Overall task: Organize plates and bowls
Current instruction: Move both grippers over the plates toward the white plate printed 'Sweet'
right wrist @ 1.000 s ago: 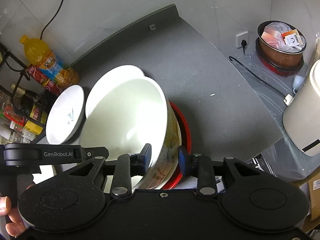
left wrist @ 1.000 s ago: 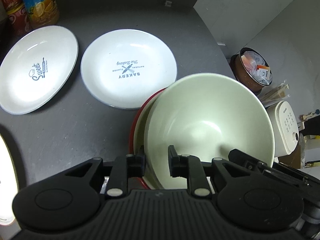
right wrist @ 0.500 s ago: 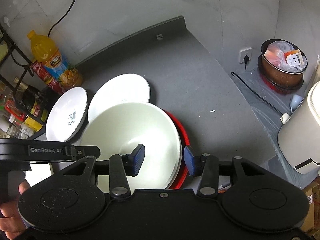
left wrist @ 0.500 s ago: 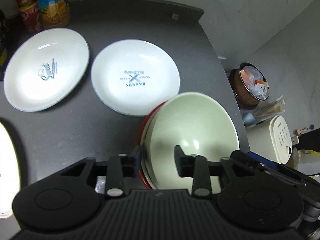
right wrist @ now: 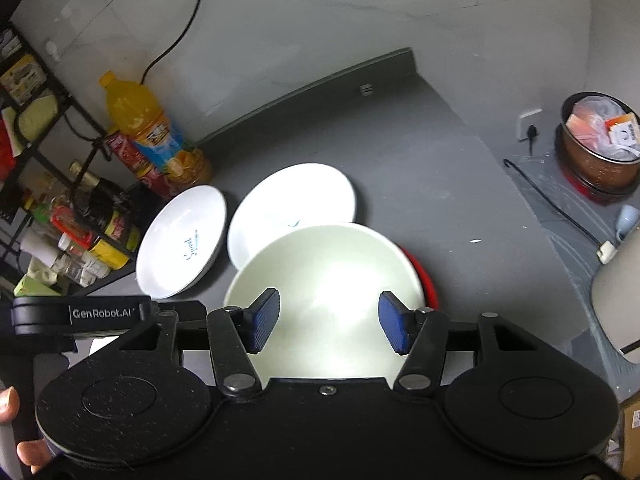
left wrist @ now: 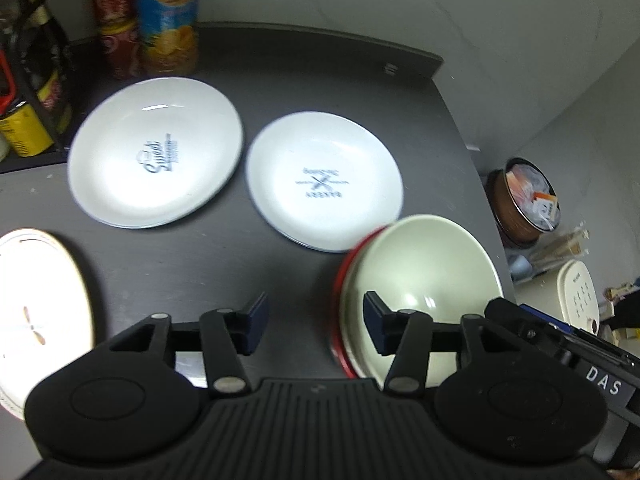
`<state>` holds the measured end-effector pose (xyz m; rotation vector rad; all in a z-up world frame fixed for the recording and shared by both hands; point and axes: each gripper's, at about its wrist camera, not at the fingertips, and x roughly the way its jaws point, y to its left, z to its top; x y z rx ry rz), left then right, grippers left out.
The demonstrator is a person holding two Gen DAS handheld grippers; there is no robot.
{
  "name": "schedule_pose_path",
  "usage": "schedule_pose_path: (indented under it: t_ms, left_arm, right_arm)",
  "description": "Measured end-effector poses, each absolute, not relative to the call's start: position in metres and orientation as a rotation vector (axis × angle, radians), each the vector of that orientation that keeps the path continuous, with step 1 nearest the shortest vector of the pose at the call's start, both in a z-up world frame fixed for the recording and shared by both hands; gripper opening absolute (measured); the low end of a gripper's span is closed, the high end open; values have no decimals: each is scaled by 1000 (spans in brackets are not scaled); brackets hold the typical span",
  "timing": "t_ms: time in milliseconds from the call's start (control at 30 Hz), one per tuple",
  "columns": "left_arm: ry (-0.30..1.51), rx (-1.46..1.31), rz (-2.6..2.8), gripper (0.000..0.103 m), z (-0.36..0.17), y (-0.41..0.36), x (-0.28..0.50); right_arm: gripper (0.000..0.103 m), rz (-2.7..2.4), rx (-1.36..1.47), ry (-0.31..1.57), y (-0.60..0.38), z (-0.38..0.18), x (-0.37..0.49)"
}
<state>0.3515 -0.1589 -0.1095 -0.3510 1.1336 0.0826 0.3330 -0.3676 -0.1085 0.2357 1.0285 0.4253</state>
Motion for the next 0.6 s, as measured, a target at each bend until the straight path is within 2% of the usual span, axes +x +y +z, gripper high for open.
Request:
schedule_pose_path:
  t_ms: [167,267,433,600]
  left_arm:
    - [1133,-373,121,54,-112,-139,345]
    - [1128,-377,142,54,-112,-125,341]
    - [1135,-349,177,54,-110,-103,335]
    - [1134,-384,219,54,-111,-76,325]
  right_arm:
    - [56,453,216,1042,-349,-106,334]
    - [67,482,196,1023,-333,-104,335]
    - [68,511,202,1035,-308,-103,336]
    - [73,547,179,1047,-282,-103,339]
